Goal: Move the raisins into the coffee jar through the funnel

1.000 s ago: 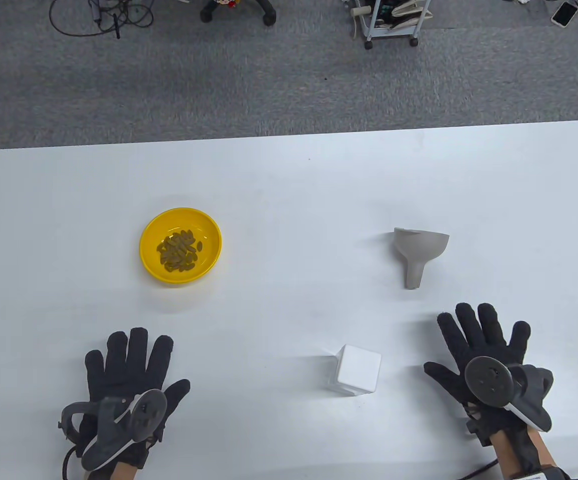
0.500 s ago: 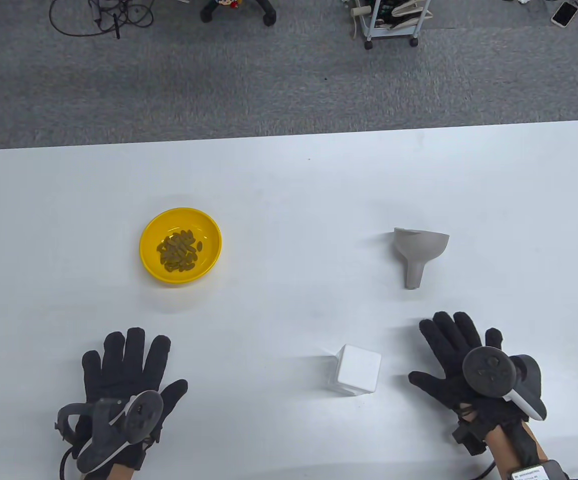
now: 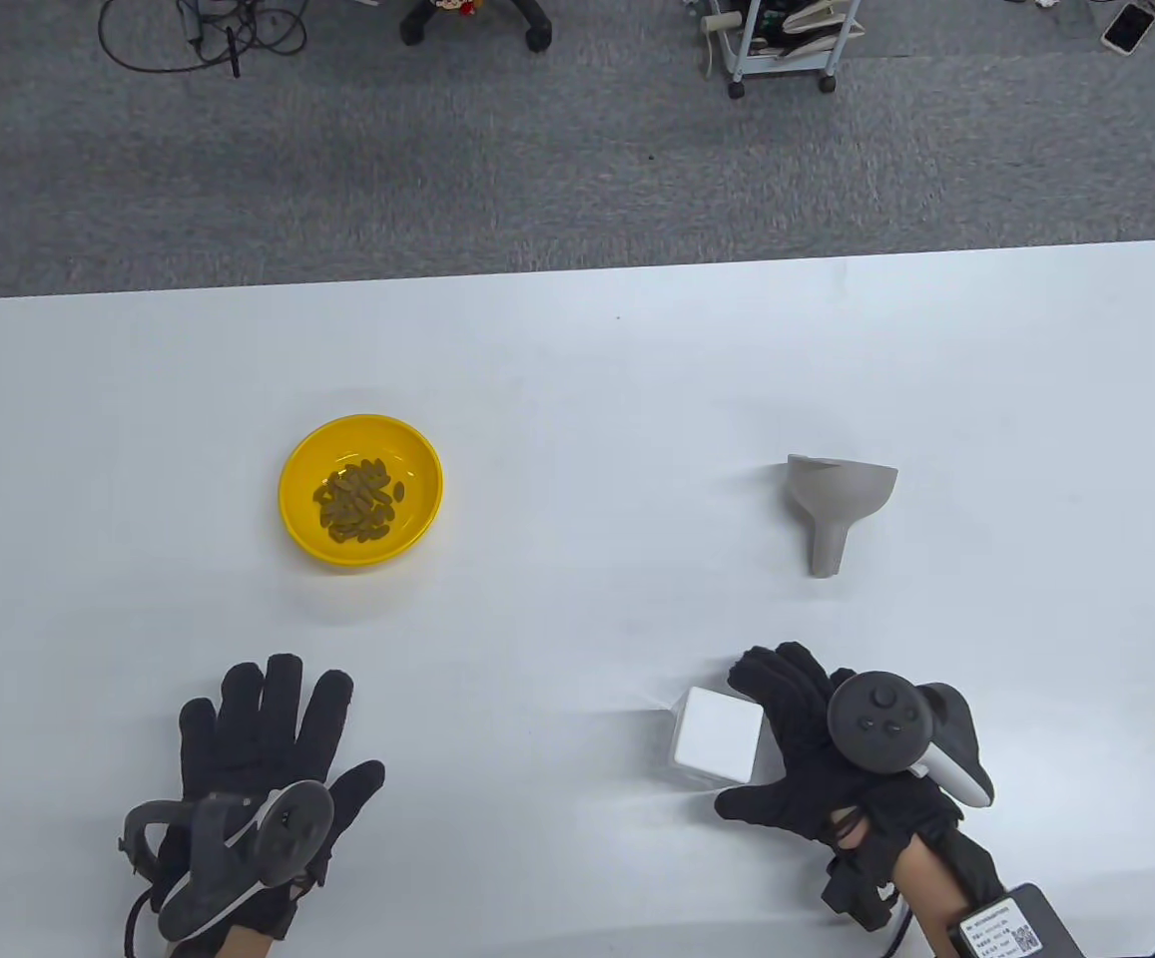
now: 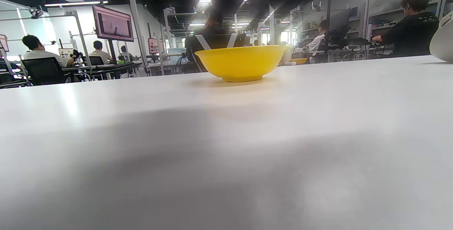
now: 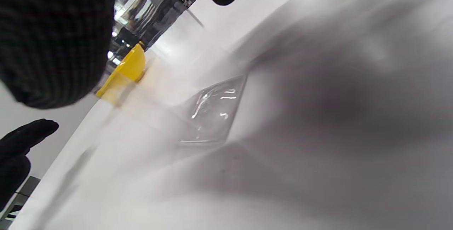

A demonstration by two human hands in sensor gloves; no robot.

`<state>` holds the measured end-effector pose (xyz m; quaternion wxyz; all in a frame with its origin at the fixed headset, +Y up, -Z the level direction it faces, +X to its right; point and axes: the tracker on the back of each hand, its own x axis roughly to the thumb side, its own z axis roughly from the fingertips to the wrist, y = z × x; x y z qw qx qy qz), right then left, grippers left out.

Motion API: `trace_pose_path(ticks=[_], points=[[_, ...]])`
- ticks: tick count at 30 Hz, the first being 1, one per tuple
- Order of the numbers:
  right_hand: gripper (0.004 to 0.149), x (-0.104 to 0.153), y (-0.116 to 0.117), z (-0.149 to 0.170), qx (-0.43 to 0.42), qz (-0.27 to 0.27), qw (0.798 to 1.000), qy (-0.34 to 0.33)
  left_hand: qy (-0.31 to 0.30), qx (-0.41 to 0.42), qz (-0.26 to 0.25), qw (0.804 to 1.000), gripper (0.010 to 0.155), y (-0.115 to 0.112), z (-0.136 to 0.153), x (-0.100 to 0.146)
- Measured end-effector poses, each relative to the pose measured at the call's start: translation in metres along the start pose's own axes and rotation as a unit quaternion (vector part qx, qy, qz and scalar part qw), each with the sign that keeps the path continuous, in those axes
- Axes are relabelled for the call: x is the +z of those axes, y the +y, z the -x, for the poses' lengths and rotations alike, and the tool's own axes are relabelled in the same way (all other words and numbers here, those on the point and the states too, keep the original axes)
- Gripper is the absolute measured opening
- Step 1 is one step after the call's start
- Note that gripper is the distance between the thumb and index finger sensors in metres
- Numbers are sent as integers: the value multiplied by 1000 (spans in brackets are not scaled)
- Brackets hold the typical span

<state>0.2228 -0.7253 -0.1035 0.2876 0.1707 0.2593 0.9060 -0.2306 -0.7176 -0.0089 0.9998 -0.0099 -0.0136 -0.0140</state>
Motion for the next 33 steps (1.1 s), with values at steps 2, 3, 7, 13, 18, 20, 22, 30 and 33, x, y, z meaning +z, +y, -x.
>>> trace_pose_path(ticks=[2, 3, 7, 13, 18, 20, 22, 30, 33], points=[[107, -5, 4, -3, -29, 2, 1000, -6, -1, 0, -1, 1000, 83, 0, 0, 0], [104, -8, 6, -4, -47, 6, 999, -9, -1, 2, -2, 1000, 83, 0, 0, 0], [93, -15, 10, -6, -103, 13, 994, -22, -3, 6, -6, 1000, 83, 0, 1, 1], [91, -17, 10, -2, -200, 10, 979, -33, 4, 11, -3, 1000, 83, -2, 5, 1], [92, -17, 9, 8, -336, -11, 941, -37, 10, 12, 4, 1000, 83, -4, 7, 0], [92, -17, 8, 10, -375, -24, 926, -40, 10, 9, 6, 1000, 83, -5, 7, -1], [92, -16, 6, 12, -391, -31, 919, -50, 9, 8, 9, 1000, 83, -6, 6, -1], [92, -9, 3, 14, -425, -34, 902, -66, 15, 14, 13, 1000, 83, -6, 2, -6], [92, -8, 3, 14, -426, -37, 901, -71, 15, 18, 23, 999, 83, -5, 0, -9]])
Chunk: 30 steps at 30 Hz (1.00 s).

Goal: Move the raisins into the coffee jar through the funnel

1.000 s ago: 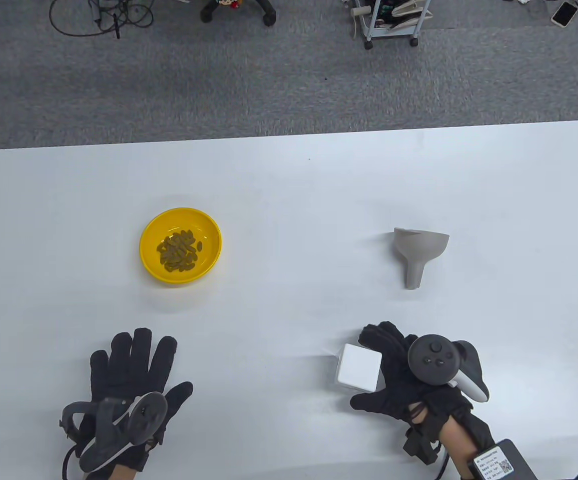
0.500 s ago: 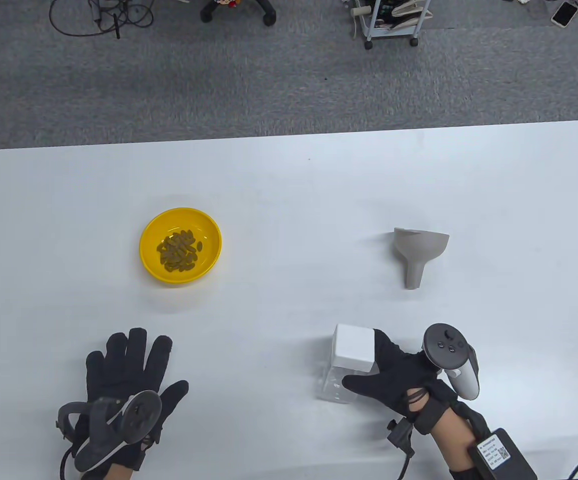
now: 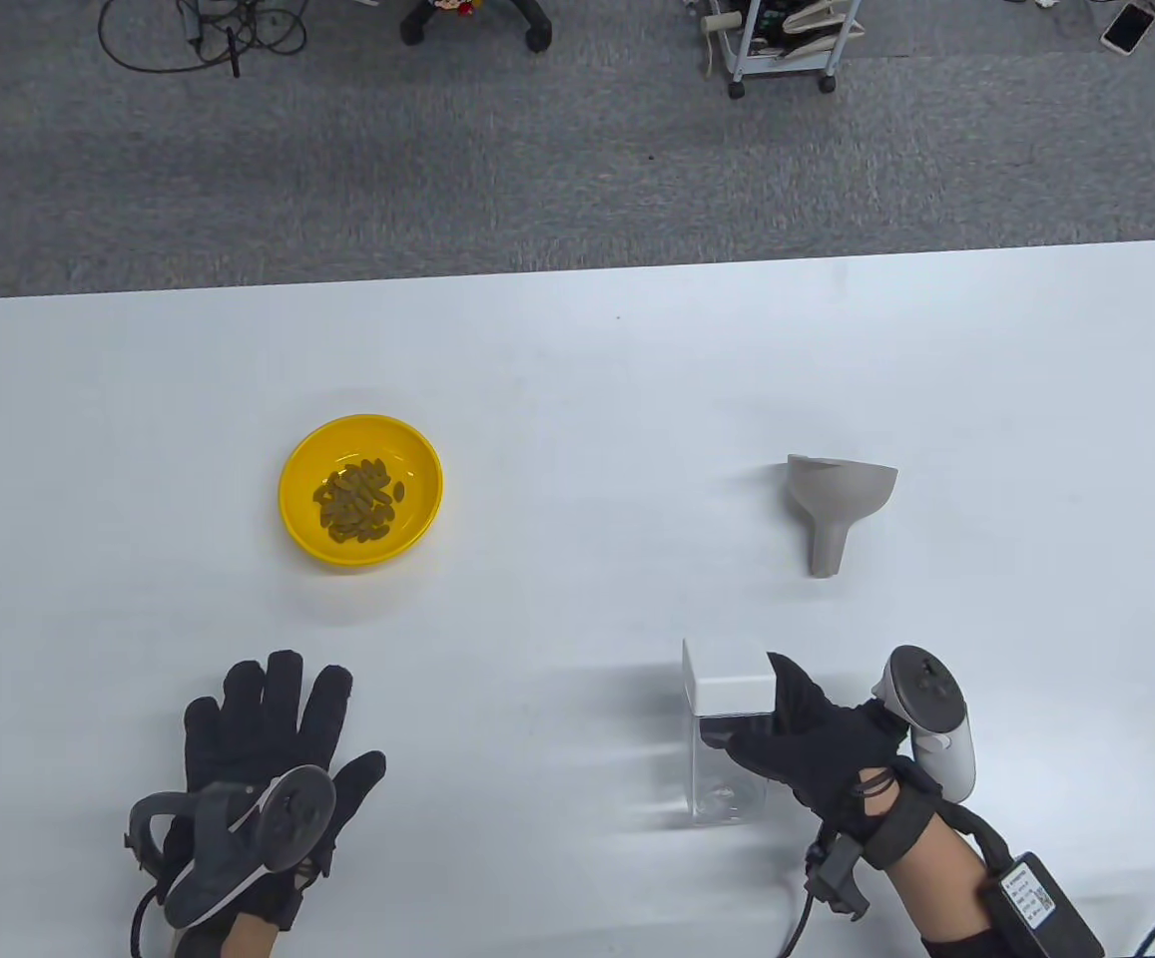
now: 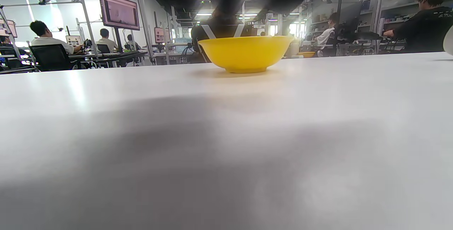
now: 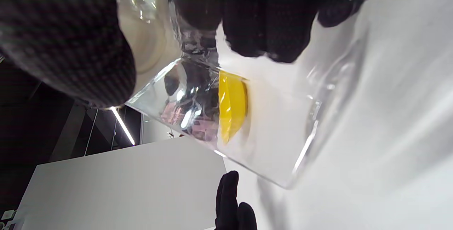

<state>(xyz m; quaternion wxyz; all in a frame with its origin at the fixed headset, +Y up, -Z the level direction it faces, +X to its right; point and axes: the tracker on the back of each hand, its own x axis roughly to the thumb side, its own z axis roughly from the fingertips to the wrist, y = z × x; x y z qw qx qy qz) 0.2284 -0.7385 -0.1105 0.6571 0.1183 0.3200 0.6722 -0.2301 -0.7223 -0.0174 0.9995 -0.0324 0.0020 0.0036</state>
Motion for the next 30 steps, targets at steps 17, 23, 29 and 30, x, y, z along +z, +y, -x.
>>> trace_pose_path(ticks=[17, 23, 29, 30], points=[[92, 1, 12, 3, 6, -16, 1000, 1, -149, 363, 89, 915, 84, 49, -130, -55], [92, -1, 20, 5, 13, -27, 1000, 3, -199, 527, 140, 814, 88, 34, -181, -76], [92, 1, 28, 8, 12, -1, 1000, -5, -211, 538, 125, 806, 88, 23, -201, -81], [93, 1, 30, 8, 15, -7, 1000, 0, -204, 560, 125, 794, 88, 22, -202, -81]])
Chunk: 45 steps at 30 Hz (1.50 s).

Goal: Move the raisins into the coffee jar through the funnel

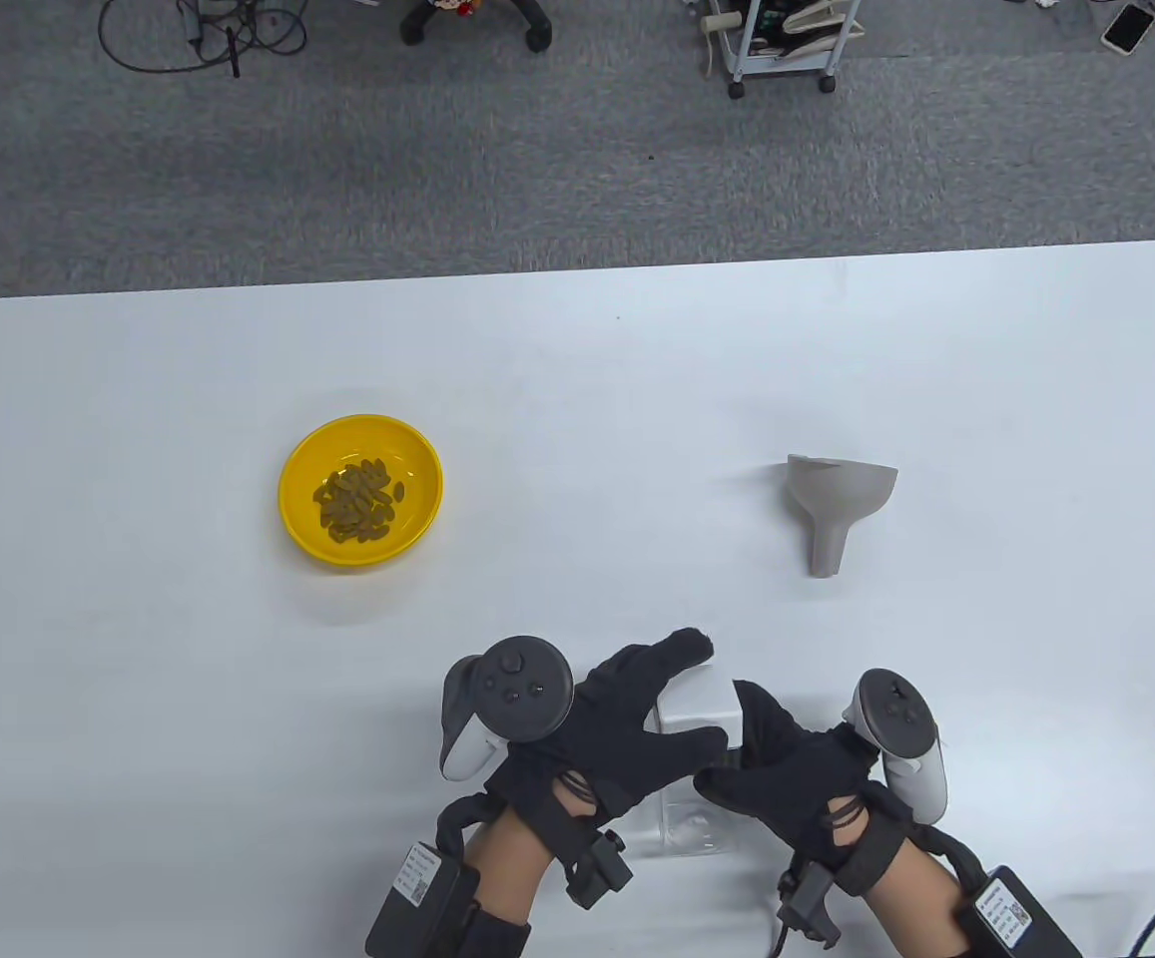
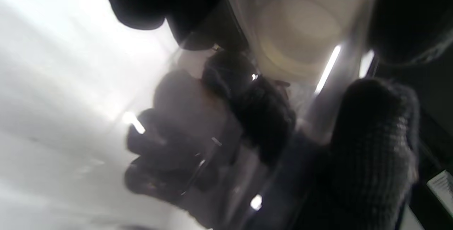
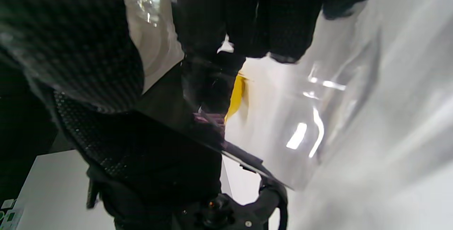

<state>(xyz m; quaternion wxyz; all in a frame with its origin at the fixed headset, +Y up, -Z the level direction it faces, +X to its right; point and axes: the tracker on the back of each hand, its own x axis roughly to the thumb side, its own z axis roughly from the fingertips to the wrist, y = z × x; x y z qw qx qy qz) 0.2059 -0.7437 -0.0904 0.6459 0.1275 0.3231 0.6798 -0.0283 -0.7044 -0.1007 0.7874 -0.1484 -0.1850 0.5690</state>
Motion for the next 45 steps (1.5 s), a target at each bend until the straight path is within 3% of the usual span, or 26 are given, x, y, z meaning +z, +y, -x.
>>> trace_pose_path(ticks=[2, 10, 11, 12, 13, 14, 15, 18, 19, 21, 23, 25, 27, 28, 29, 31, 34, 36, 37, 38, 41, 44, 45], points=[[94, 1, 2, -2, 8, 9, 1000, -1, -5, 9, -6, 1000, 86, 0, -1, 1], [94, 5, 9, -20, 41, 57, 997, -14, -1, -27, -107, 994, 82, 3, -16, 8], [94, 8, 9, -23, 49, 77, 996, -20, 7, -42, -129, 991, 82, 0, -22, 11], [93, 11, 11, -27, 176, 159, 971, -29, 20, -132, -158, 978, 82, -5, -26, 13], [93, 10, 10, -25, 232, 172, 957, -16, 10, -207, -165, 964, 81, -8, -29, 13], [93, 10, 10, -22, 185, 165, 969, -9, 26, -204, -175, 963, 79, -12, -29, 14], [94, 10, 11, -20, 135, 151, 979, -11, 32, -180, -167, 969, 79, -14, -29, 13], [94, 10, 5, -21, 114, 126, 985, -32, -1, -121, -113, 986, 81, -7, -24, 8], [94, 10, 2, -21, 95, 108, 989, -41, -23, -43, -65, 997, 84, -4, -17, 5], [95, 8, -1, -20, 37, 70, 996, -50, -45, 108, 19, 993, 87, -2, -4, -1], [94, 6, 0, -19, 9, 19, 998, -52, -53, 149, 64, 985, 86, 3, 3, -3], [94, 6, 2, -20, 16, 27, 998, -49, -46, 112, 30, 992, 86, 7, 5, -2], [94, 10, 5, -22, 51, 81, 995, -33, -16, 68, -16, 997, 85, 10, -2, 3], [94, 10, 6, -23, 103, 128, 986, -30, -1, -30, -73, 997, 84, 10, -9, 6], [94, 9, 5, -23, 128, 145, 981, -28, 8, -81, -92, 992, 84, 9, -13, 7], [94, 6, 2, -20, 108, 122, 986, -25, 16, -116, -109, 987, 84, 7, -17, 9], [94, 2, -2, -17, 37, 58, 996, -50, -29, 9, -41, 999, 85, 7, -6, 3], [93, 2, -3, -18, -8, 20, 998, -61, -71, 171, 35, 982, 87, 2, 6, -3], [93, 2, -4, -18, -34, -6, 998, -61, -81, 243, 80, 963, 85, -1, 11, -5], [93, 2, -4, -18, -44, -18, 997, -59, -84, 254, 106, 958, 82, -1, 12, -7], [92, 0, -2, -15, -64, -55, 995, -52, -94, 202, 118, 968, 80, 1, 13, -10], [92, 1, 1, -19, -63, -51, 996, -48, -91, 241, 131, 957, 78, 2, 11, -11], [92, 5, 2, -22, -37, -3, 998, -49, -70, 198, 96, 973, 78, 6, 8, -9]])
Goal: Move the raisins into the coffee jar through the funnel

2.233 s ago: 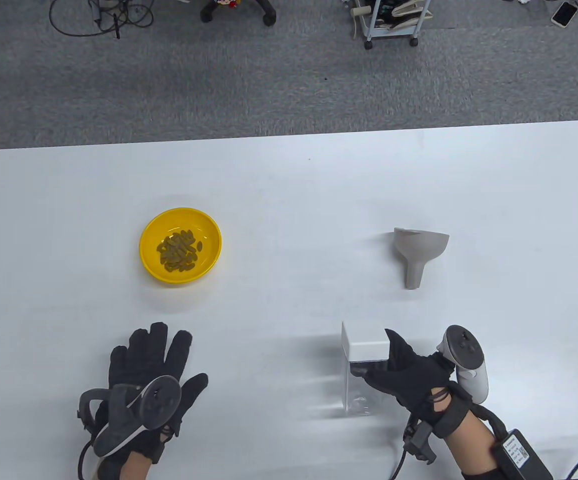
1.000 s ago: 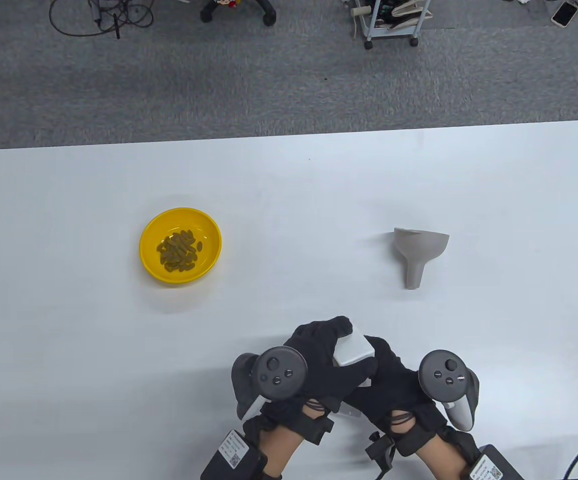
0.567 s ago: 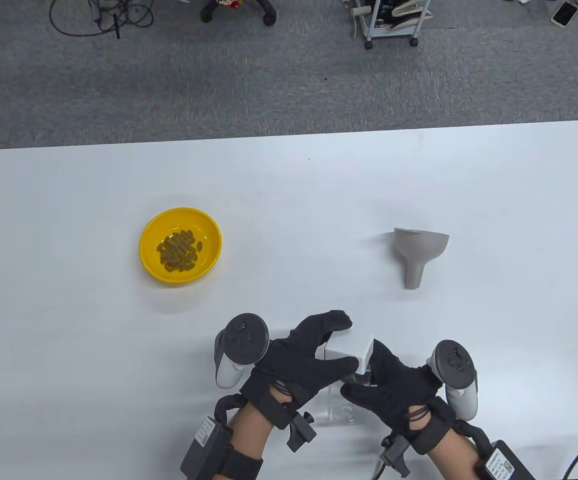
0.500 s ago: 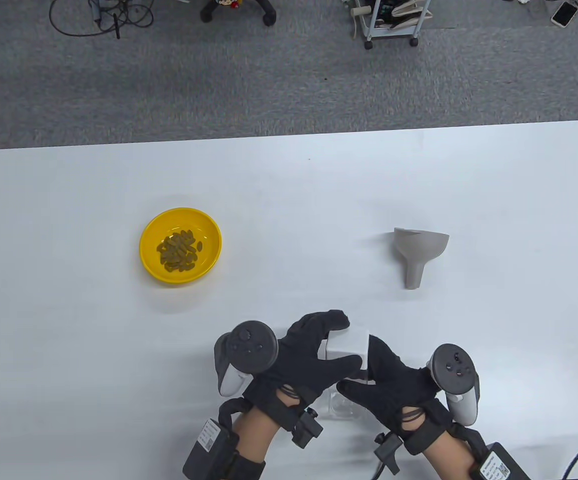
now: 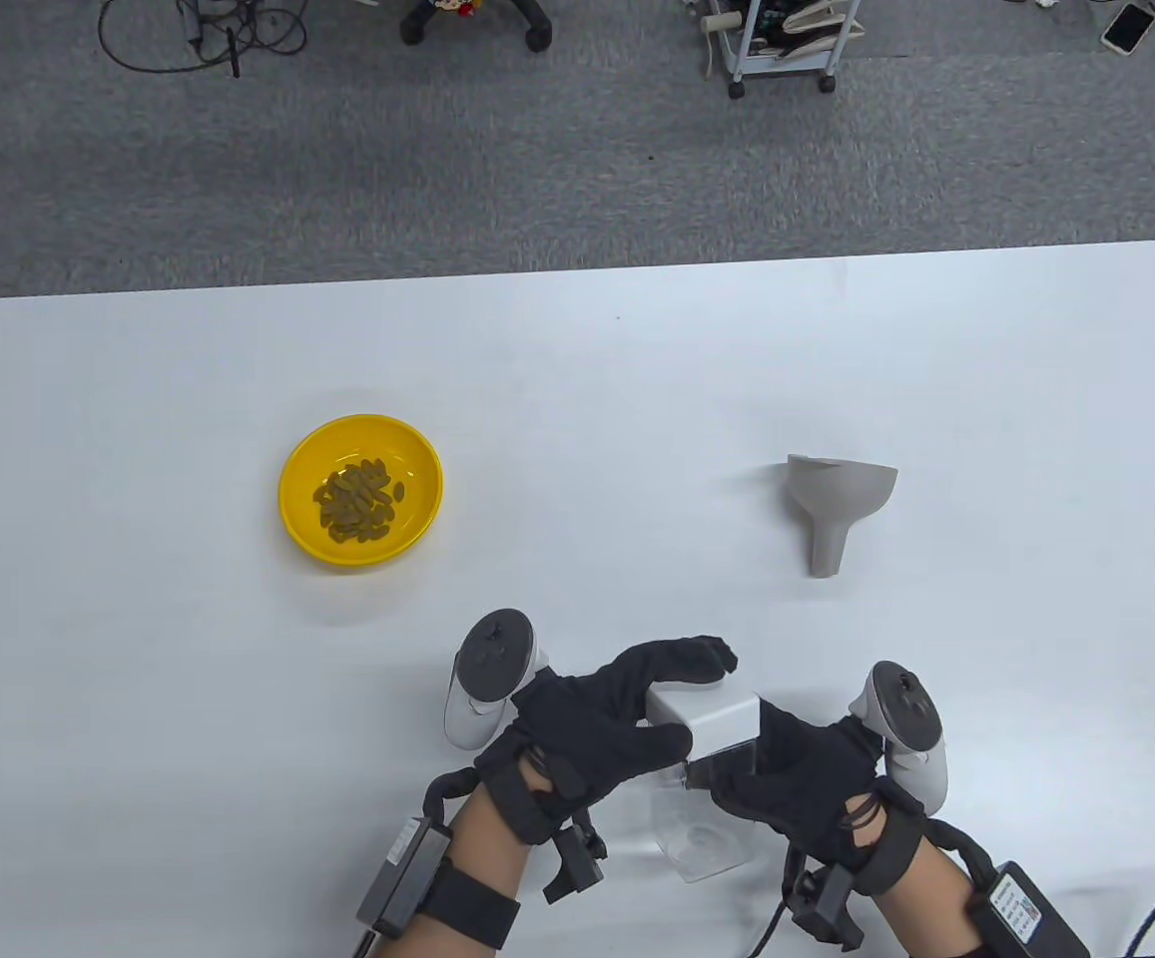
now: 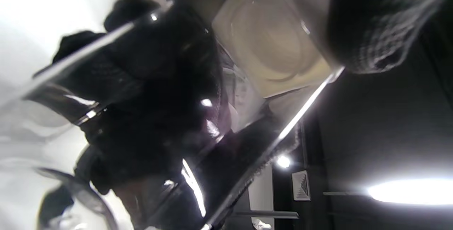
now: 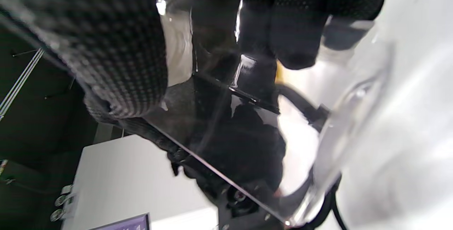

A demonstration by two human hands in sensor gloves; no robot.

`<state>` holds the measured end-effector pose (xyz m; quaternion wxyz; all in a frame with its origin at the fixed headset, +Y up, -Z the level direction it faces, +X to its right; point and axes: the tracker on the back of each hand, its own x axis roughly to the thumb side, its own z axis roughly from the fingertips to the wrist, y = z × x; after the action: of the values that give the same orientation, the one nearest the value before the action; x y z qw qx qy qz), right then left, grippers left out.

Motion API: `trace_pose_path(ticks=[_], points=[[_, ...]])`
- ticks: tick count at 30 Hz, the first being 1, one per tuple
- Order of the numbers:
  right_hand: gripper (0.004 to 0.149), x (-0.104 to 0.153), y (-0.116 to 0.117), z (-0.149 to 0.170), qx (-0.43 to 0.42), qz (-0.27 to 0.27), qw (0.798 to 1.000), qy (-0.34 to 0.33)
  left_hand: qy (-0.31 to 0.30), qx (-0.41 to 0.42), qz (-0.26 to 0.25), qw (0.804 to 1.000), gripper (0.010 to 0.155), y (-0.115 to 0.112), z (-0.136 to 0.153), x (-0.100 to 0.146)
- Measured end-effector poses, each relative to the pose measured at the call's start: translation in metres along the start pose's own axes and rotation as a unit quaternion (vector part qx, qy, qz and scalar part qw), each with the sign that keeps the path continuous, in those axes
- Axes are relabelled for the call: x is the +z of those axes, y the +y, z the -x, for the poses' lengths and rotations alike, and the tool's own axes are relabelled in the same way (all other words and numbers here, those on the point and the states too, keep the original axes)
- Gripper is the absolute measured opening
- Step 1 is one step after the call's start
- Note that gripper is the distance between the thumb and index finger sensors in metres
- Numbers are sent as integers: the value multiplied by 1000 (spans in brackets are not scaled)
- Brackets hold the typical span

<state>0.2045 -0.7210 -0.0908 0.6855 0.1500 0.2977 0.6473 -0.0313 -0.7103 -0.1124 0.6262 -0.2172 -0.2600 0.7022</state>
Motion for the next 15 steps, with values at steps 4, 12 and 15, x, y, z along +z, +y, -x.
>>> trace_pose_path(ticks=[4, 12, 15], points=[[92, 3, -5, -1, 195, 158, 968, 28, 104, -294, -167, 935, 75, -5, -14, 7], [93, -3, -14, 3, -13, 0, 1000, 6, -10, 70, -23, 997, 76, 2, 13, 1], [92, -3, -10, 7, -35, -41, 998, 17, -15, 39, 15, 999, 72, 2, 13, 0]])
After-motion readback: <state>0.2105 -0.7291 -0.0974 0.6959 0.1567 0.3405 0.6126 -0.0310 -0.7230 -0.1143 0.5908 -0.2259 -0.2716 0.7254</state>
